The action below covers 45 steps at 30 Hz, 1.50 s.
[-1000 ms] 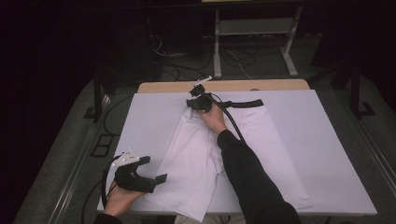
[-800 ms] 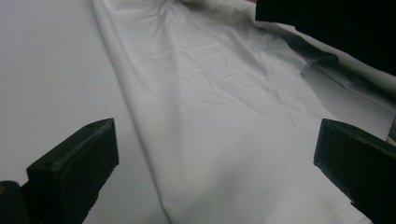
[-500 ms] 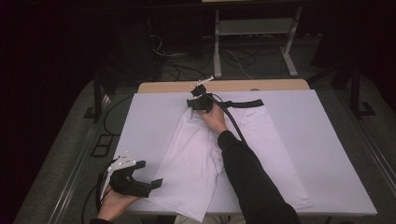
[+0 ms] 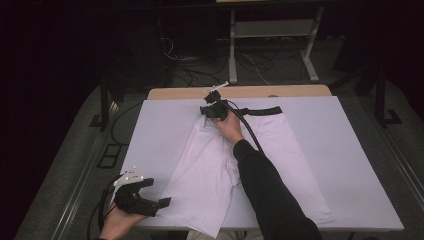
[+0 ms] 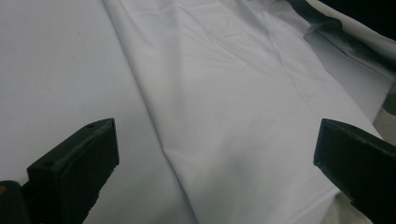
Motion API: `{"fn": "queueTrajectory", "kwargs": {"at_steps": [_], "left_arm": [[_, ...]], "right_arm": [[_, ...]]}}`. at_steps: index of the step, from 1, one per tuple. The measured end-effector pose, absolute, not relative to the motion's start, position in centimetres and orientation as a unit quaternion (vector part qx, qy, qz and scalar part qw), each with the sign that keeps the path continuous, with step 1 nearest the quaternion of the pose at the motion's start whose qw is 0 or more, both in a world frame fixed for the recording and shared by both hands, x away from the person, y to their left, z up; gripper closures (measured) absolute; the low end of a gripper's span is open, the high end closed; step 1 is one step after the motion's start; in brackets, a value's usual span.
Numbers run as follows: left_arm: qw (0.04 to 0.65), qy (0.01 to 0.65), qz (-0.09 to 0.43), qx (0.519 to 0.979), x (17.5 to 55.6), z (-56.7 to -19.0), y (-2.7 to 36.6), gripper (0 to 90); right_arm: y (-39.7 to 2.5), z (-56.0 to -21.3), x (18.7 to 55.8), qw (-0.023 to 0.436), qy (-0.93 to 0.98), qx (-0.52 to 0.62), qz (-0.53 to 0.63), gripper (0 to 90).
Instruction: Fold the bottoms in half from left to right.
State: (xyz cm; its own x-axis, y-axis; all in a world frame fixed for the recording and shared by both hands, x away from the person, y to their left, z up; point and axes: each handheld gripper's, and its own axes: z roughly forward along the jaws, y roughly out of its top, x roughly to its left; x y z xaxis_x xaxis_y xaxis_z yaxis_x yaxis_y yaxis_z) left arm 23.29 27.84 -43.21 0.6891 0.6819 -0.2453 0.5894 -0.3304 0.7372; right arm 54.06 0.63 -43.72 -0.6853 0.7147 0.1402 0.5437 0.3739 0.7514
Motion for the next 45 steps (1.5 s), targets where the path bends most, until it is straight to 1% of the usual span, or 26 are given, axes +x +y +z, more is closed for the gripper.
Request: {"fn": "queueTrajectory", "kwargs": {"at_steps": [5,6,7,8,10,14,18,23,27,30,33,35,39,40,41,42,45], "left_arm": [[0.414,0.393,0.041,0.82,22.6,-43.5,28.5,0.0],[0.411,0.393,0.036,0.822,22.5,-43.6,28.6,3.0],[0.41,0.391,0.033,0.823,22.4,-43.6,28.7,3.0],[0.409,0.391,0.028,0.824,22.3,-43.7,28.8,5.9],[0.407,0.388,0.021,0.827,22.2,-43.7,28.9,8.7],[0.403,0.386,0.013,0.83,22.0,-44.0,29.1,13.0],[0.403,0.384,0.013,0.831,22.0,-44.2,29.2,14.2],[0.404,0.377,-0.003,0.834,22.1,-44.4,29.1,20.2],[0.401,0.379,-0.004,0.834,22.0,-44.6,29.1,26.4],[0.404,0.381,-0.014,0.831,22.2,-44.7,29.3,34.2],[0.403,0.38,-0.022,0.832,22.2,-44.7,29.5,44.5],[0.405,0.366,-0.032,0.837,22.2,-44.8,29.4,55.3],[0.407,0.36,-0.046,0.838,22.5,-45.1,29.4,71.5],[0.407,0.358,-0.052,0.839,22.6,-45.2,29.4,77.7],[0.406,0.356,-0.057,0.84,22.7,-45.3,29.4,77.7],[0.403,0.356,-0.06,0.841,22.8,-45.3,29.3,82.6],[0.402,0.35,-0.064,0.844,22.9,-45.2,29.1,85.0]], "right_arm": [[0.5,-43.6,54.2,0.103,0.82,0.387,0.409,85.8],[0.4,-43.6,54.2,0.102,0.82,0.386,0.41,85.8],[0.4,-43.6,54.2,0.102,0.82,0.386,0.409,85.8],[0.4,-43.6,54.2,0.102,0.82,0.386,0.41,85.8],[0.4,-43.6,54.2,0.102,0.82,0.386,0.41,85.8],[0.3,-43.7,54.2,0.091,0.819,0.387,0.414,85.8],[0.2,-43.7,54.3,0.089,0.818,0.387,0.416,85.8],[0.1,-43.6,54.4,0.09,0.818,0.387,0.416,85.8],[0.0,-43.5,54.3,0.092,0.818,0.386,0.416,85.8],[0.1,-43.5,54.3,0.095,0.82,0.382,0.415,85.8],[0.1,-43.4,54.2,0.097,0.821,0.38,0.415,85.8],[0.0,-43.3,54.2,0.098,0.82,0.381,0.415,85.8],[-0.1,-43.3,54.1,0.097,0.82,0.379,0.419,85.8],[-0.1,-43.3,54.0,0.095,0.819,0.38,0.419,85.8],[-0.1,-43.3,54.0,0.095,0.819,0.38,0.419,85.8],[-0.3,-43.2,54.0,0.095,0.818,0.38,0.421,85.8],[-0.4,-43.1,54.0,0.096,0.818,0.379,0.421,85.8]]}}
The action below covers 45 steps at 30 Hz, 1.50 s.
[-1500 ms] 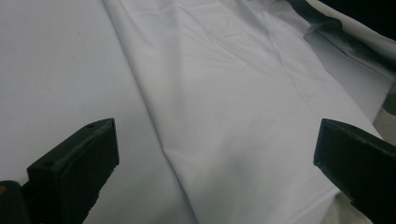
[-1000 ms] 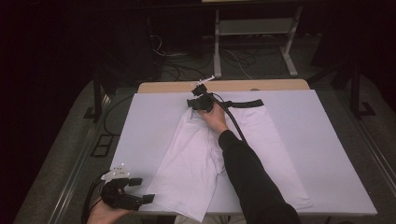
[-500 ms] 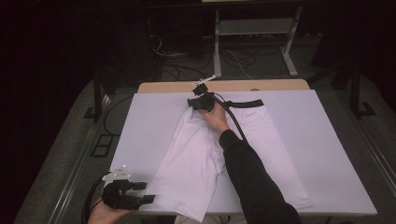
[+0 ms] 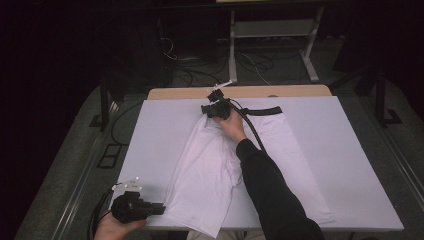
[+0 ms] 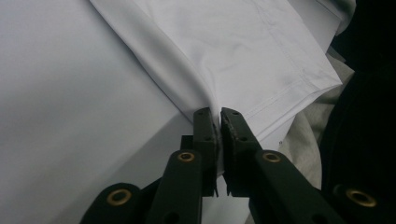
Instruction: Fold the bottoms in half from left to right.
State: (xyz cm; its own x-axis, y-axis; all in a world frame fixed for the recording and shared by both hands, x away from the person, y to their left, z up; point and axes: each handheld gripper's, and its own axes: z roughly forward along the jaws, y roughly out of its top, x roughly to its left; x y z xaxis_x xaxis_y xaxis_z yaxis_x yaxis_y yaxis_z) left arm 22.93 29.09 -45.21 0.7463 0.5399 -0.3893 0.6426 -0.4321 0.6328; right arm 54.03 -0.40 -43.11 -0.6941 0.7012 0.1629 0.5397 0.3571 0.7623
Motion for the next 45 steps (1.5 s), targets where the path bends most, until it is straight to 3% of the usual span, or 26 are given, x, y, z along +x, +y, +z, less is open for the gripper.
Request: {"fn": "queueTrajectory", "kwargs": {"at_steps": [17,28,45], "left_arm": [[0.444,0.299,-0.075,0.842,23.7,-43.4,27.2,86.3],[0.486,0.239,-0.128,0.831,24.7,-41.8,23.6,86.9],[0.496,0.152,-0.154,0.841,25.1,-39.5,17.7,87.2]], "right_arm": [[-1.8,-41.8,54.0,0.094,0.812,0.387,0.427,85.8],[-3.1,-40.5,53.8,0.104,0.812,0.384,0.427,85.8],[-6.5,-39.7,53.9,0.105,0.802,0.397,0.434,85.8]]}}
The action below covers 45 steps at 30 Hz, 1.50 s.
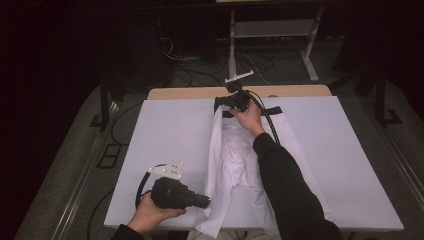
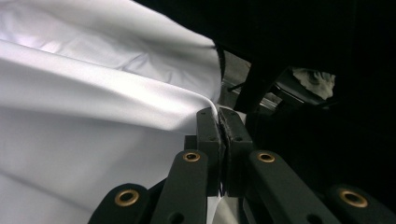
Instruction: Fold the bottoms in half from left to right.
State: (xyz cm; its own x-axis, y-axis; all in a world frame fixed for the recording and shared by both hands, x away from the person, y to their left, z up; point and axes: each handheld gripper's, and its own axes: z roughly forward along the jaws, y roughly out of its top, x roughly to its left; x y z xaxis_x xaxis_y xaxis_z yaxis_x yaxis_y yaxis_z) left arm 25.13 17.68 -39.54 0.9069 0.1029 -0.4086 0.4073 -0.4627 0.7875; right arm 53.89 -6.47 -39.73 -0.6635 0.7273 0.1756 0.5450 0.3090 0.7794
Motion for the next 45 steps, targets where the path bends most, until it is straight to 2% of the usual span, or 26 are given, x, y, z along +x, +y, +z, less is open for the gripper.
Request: {"fn": "queueTrajectory", "kwargs": {"at_steps": [12,45], "left_arm": [[0.494,0.114,-0.164,0.847,25.4,-38.9,13.4,87.4],[0.482,0.08,-0.189,0.852,25.9,-39.7,6.6,87.3]], "right_arm": [[-8.2,-39.2,53.9,0.112,0.798,0.402,0.435,85.8],[-12.9,-38.1,53.1,0.122,0.79,0.41,0.439,85.8]]}}
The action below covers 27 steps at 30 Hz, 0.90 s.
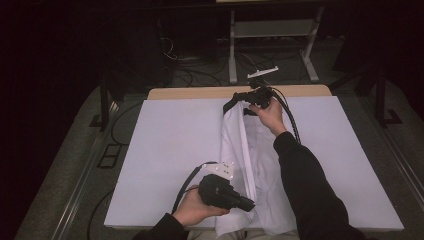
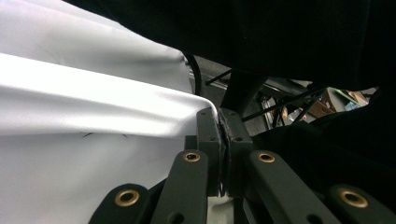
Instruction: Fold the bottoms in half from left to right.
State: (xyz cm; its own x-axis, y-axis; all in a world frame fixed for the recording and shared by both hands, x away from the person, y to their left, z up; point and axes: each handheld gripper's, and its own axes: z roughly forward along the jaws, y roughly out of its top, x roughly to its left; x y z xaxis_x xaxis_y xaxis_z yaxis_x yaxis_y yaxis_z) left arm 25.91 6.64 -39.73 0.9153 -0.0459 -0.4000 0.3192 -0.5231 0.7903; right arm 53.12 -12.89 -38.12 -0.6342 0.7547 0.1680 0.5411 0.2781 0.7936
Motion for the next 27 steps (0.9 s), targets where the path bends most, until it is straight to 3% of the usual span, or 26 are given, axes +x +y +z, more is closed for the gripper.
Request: {"fn": "queueTrajectory", "kwargs": {"at_steps": [27], "left_arm": [[0.475,0.06,-0.211,0.852,26.6,-41.0,0.2,87.2]], "right_arm": [[-17.8,-37.6,52.9,0.121,0.793,0.414,0.431,85.8]]}}
